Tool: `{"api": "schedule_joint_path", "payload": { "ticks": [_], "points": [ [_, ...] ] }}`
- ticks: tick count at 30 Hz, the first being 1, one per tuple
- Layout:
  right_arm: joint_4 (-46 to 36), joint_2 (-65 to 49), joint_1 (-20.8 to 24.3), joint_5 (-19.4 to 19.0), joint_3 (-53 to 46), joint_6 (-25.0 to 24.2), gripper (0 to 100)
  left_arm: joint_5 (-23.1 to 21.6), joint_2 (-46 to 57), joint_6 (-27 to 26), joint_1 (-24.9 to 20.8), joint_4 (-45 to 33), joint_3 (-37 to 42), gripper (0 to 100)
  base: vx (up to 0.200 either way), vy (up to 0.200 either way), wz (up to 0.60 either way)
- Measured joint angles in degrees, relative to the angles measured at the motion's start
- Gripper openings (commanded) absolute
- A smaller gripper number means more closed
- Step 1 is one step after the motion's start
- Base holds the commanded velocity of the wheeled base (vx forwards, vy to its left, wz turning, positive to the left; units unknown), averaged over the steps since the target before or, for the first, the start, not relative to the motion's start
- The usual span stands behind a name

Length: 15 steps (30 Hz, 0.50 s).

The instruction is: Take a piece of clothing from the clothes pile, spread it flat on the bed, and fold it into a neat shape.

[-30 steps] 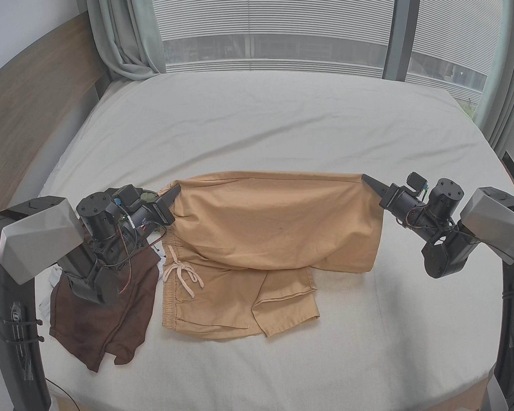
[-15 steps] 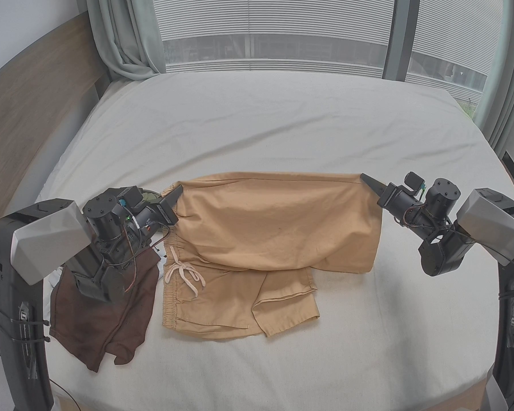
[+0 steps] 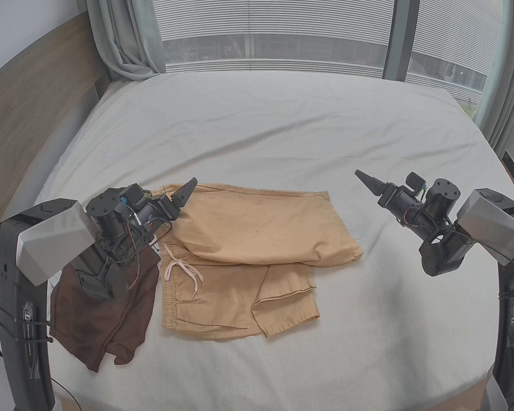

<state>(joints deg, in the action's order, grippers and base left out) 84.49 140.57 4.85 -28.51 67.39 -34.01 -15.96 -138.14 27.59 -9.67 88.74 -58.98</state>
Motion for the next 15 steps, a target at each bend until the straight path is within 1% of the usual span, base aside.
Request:
{"api": "schedule_joint_path", "payload": {
  "ticks": [9,15],
  "points": [
    [3.0,-2.7,1.2,0.4,-15.8,4.4,100,0.5,-0.3,0.3,0.3,-0.9,2.5,100,0.000,0.000,0.00],
    [3.9,-4.2,4.1,3.9,-23.3,6.5,100,0.1,1.1,0.1,1.3,-0.8,8.1,100,0.000,0.000,0.00]
  ]
}}
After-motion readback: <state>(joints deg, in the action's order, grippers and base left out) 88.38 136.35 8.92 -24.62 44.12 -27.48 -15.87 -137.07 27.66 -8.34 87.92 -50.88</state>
